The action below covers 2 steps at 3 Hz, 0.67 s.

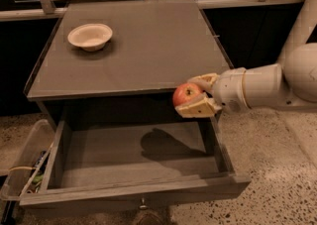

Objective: Place apple into top drawer

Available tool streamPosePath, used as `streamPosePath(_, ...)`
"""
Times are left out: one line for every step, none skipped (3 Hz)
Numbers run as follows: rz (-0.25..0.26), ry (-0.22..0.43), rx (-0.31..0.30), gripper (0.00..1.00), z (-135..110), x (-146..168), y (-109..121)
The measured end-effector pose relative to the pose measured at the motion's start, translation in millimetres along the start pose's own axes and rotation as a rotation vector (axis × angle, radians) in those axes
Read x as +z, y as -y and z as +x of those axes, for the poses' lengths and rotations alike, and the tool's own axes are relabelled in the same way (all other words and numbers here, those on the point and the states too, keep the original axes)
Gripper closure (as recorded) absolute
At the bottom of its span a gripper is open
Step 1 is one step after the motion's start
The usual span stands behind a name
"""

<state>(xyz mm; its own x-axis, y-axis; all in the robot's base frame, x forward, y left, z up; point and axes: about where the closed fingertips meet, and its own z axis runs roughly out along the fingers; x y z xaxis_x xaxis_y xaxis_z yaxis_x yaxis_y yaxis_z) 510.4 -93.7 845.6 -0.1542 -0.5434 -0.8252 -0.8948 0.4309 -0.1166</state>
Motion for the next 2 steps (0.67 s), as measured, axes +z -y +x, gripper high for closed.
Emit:
streamPosePath(-0.024,0.017,0.076,1.00,29,15,-11)
streamPosePath(-0.061,0.030,0.166,1.00,64,51,-17)
